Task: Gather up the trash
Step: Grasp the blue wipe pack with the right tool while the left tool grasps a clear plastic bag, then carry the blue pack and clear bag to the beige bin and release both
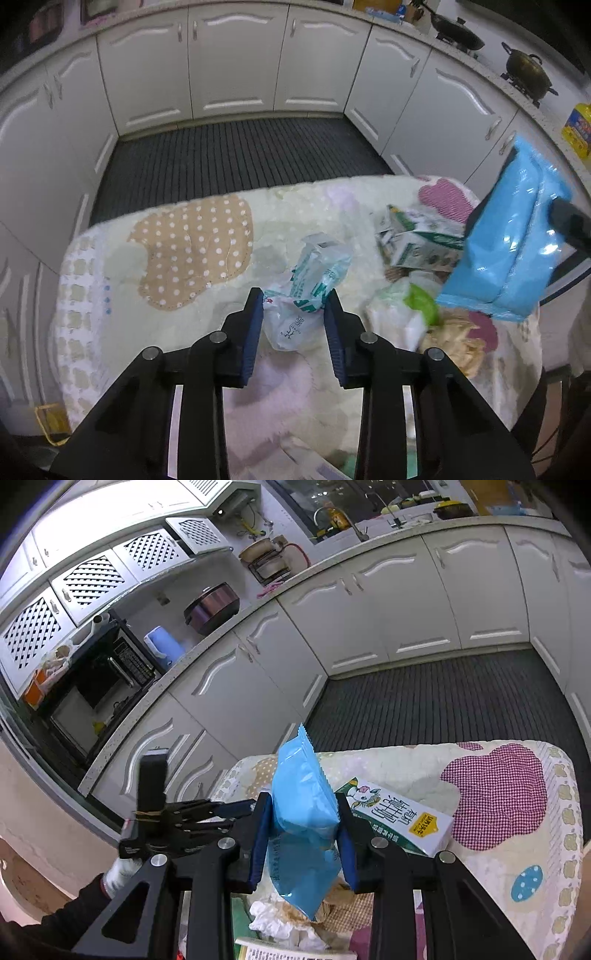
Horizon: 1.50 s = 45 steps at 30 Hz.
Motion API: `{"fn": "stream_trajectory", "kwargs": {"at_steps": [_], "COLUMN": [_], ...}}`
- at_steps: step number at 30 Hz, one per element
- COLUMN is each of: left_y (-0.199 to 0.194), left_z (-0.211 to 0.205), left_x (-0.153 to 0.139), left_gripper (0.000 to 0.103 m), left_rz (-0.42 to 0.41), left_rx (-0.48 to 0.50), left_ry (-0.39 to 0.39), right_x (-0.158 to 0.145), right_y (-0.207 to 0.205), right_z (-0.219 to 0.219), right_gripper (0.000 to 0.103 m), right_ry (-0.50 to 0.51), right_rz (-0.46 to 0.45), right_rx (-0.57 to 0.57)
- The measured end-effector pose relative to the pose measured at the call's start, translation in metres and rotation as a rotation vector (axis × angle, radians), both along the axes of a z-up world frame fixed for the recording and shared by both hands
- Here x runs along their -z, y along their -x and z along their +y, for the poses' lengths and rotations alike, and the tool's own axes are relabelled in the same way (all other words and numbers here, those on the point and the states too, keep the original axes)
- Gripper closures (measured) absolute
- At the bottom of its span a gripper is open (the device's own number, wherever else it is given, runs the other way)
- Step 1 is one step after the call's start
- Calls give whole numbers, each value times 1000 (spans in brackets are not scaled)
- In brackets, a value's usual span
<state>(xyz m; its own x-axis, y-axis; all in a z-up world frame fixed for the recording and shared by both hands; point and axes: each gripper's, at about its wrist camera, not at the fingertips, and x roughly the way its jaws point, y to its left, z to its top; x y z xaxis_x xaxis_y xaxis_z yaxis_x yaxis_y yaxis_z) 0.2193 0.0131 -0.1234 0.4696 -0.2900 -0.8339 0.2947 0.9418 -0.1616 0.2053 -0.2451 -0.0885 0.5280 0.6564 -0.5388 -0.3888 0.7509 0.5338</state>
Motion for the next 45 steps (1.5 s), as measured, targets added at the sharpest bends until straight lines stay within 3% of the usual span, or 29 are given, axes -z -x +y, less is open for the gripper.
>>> {"fn": "stream_trajectory", "kwargs": {"at_steps": [10, 21, 33, 45], "left_y": [46, 88, 109, 110], "left_z": [-37, -113, -193, -272], "left_x": [-56, -84, -85, -66], "left_gripper": [74, 74, 74, 74], "left_rz": [-101, -170, -160, -78], "left_rx": [20, 113, 211, 302], "left_ry": [31, 19, 38, 69], "right_x": [-18, -30, -28, -10], "right_y": [38, 91, 133, 156], "right_z": [-23, -85, -153, -210], "right_gripper": [71, 71, 71, 71], "right_ry": [50, 79, 120, 217], "right_rz": [-63, -99, -103, -64], "right_rx": [42, 151, 265, 409]}}
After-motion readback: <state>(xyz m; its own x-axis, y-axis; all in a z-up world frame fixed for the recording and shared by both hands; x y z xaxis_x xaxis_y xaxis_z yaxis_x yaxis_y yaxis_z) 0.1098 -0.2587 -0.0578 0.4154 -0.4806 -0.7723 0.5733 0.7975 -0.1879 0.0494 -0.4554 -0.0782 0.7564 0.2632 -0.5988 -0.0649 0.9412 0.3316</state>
